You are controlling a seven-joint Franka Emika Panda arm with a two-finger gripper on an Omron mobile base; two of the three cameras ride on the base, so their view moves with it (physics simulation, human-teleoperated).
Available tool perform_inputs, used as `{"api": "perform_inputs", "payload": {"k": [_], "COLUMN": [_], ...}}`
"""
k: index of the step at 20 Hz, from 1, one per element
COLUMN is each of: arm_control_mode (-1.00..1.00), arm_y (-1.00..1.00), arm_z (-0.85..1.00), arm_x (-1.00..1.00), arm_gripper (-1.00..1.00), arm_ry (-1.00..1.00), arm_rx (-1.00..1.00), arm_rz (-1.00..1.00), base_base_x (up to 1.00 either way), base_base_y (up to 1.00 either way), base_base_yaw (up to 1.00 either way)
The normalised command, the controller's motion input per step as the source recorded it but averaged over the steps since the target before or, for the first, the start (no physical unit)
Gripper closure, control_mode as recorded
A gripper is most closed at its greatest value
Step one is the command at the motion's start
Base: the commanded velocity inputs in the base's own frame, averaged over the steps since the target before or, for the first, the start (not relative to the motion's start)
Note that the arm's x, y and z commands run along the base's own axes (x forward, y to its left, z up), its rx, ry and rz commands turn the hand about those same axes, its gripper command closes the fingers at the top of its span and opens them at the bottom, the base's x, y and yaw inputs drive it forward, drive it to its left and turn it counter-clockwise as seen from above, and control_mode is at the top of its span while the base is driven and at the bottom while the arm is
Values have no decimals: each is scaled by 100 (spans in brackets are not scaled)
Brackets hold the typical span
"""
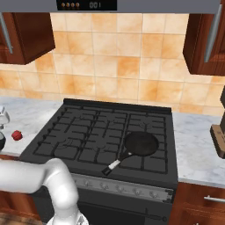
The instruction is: Put the tomato and bell pepper in the pan. Then turn on the front right burner and set the heat to medium.
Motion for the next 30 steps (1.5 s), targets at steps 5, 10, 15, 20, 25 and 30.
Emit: {"api": "perform_inputs", "payload": {"k": [5,10,15,20,25,30], "arm_control_mode": [-100,-100,-100,-100,-100,-100], "arm_y": [10,18,0,0,0,0], "arm_z": [-27,-30,-31,-29,-29,-13], "arm_x": [18,5,0,0,0,0], "arm_gripper": [-100,-100,-100,-100,-100,-100], "arm_ry": [1,9,5,1,0,0], "arm_rx": [-1,0,-2,-6,-3,0], "arm_rz": [0,0,-2,-1,0,0], "base_base_x": [0,0,0,0,0,0], "base_base_y": [0,0,0,0,0,0], "base_base_yaw": [0,0,0,0,0,0]}}
